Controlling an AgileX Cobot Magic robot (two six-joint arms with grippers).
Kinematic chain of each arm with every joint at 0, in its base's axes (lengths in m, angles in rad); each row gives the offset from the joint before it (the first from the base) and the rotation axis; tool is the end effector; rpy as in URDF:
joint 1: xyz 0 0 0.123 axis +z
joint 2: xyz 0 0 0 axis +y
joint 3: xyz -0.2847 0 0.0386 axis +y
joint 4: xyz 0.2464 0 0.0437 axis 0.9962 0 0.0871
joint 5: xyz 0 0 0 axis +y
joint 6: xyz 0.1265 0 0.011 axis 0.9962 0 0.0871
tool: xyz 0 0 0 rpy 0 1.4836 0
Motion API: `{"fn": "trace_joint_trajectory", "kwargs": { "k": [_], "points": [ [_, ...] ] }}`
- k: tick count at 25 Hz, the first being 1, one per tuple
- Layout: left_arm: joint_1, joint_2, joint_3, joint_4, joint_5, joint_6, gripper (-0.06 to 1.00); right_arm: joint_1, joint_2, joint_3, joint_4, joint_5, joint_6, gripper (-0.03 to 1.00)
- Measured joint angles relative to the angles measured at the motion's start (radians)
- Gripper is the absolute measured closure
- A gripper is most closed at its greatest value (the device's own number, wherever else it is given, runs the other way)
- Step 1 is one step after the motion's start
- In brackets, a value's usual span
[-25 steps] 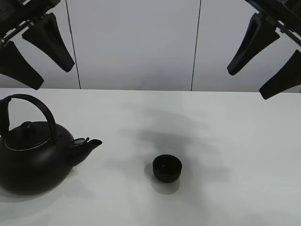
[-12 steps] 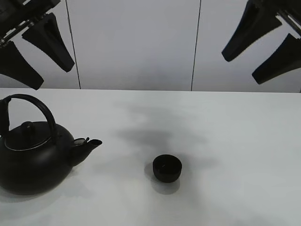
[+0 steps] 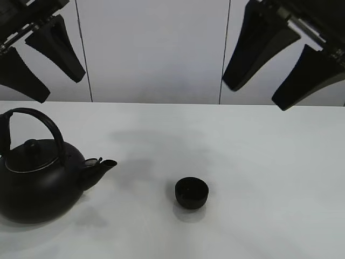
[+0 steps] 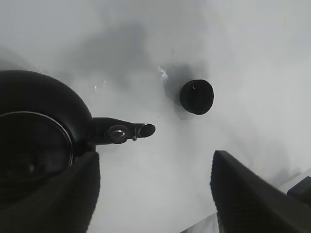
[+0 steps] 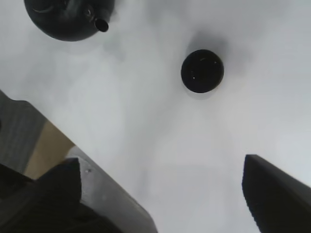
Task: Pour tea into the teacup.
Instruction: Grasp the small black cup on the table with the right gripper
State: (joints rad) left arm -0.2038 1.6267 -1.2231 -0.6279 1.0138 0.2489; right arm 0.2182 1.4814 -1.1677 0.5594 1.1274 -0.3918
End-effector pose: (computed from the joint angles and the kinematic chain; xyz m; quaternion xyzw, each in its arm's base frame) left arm 0.3151 -0.1298 0.2447 0.0846 0.9495 -0.2772 0.1204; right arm 0.2720 0.1227 0.2686 -0.2004 0.9386 0.2507 0.1262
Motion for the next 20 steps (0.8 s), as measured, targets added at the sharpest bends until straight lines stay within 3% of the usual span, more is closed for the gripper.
{"fn": "trace_joint_trajectory", "kwargs": {
  "k": [7,11,20],
  "points": [
    [0.0,0.0,0.0,0.0,0.0,0.0,0.47,0.307,0.0,0.0,-0.417,-0.154,0.269,0.36],
    [0.0,0.0,0.0,0.0,0.0,0.0,0.47,0.404,0.007,0.0,-0.602,-0.186,0.43,0.36],
    [0.0,0.0,0.0,0.0,-0.001,0.0,0.47,0.461,0.258,-0.051,-0.649,-0.226,0.504,0.36]
  ]
}}
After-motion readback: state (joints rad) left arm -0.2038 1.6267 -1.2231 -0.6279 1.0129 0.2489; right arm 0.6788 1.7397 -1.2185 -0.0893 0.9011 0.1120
